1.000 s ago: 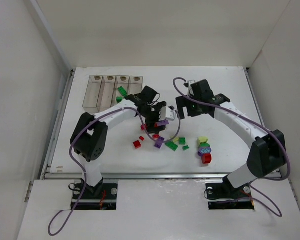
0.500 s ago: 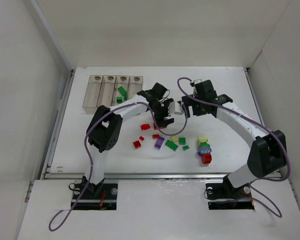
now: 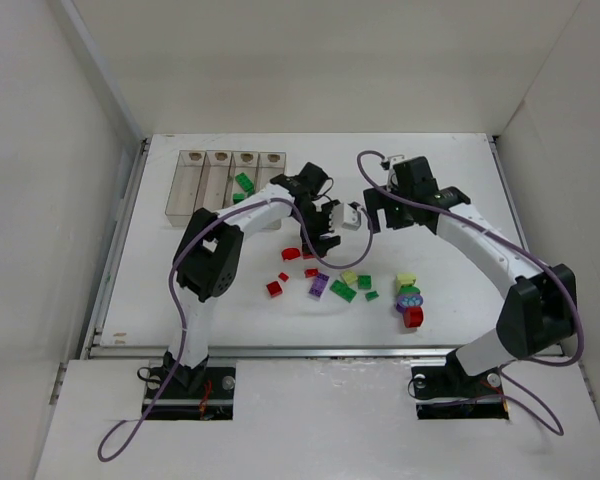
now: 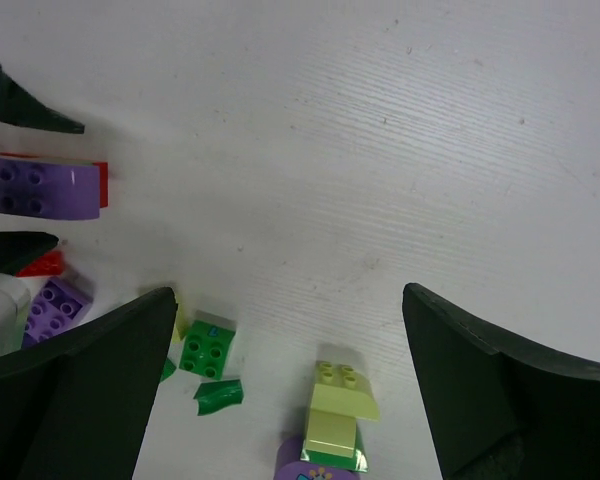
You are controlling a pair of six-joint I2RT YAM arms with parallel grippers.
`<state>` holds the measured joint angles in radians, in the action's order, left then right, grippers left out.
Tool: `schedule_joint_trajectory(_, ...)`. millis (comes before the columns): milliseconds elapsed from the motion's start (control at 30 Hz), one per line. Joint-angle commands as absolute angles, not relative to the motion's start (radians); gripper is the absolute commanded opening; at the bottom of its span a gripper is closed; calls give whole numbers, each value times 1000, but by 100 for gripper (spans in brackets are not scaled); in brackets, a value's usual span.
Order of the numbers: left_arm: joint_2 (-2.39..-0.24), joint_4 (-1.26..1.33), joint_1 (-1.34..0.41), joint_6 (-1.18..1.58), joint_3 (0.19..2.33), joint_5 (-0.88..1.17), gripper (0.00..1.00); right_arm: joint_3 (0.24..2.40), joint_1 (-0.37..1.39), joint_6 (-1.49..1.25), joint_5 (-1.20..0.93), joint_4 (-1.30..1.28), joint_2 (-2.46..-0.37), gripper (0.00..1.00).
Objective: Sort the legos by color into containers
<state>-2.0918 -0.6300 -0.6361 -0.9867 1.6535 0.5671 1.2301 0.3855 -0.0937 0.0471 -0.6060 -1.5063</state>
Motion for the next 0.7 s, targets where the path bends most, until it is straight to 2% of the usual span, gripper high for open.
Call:
schedule_joint_trajectory(0, -2072, -687, -629, -1017, 1645, 607, 70, 1281, 379, -97, 21, -591, -1444, 100)
schedule_joint_trajectory(200, -2072, -654, -629, -968, 1612, 572, 71, 1281, 379, -97, 31, -600, -1413, 100)
schedule_joint_trajectory(233, -2072, -641, -629, -968, 1612, 562, 69, 1281, 379, -97, 31, -600, -1413, 100)
schedule_joint_trajectory(267, -2072, -629, -629, -968, 1599, 561, 60, 1281, 379, -97, 31, -600, -1402, 100)
schedule_joint_trajectory(300, -2072, -629, -629, -968, 1588, 561, 59, 1281, 379, -97, 31, -600, -1402, 100)
schedule_joint_trajectory(333, -2072, -611, -629, -968, 1588, 561, 50, 1281, 379, -97, 31, -600, -1402, 100)
schedule_joint_trajectory(400, -2083, -611, -629, -959, 1588, 561, 38, 1281, 379, -97, 31, -620, -1402, 100)
schedule_joint_trajectory(433, -2083, -611, -629, -950, 1588, 561, 30, 1281, 379, -97, 41, -620, -1393, 100)
schedule_joint_trajectory(467, -2083, -611, -629, -937, 1597, 561, 14, 1281, 379, -97, 41, -620, -1393, 100)
schedule_joint_trajectory(533, -2083, -611, -629, -937, 1606, 581, 2, 1281, 370, -97, 41, -629, -1372, 100)
schedule_joint_trajectory(667, -2074, -649, -618, -887, 1684, 626, 0, 1281, 350, -97, 41, -629, -1341, 100)
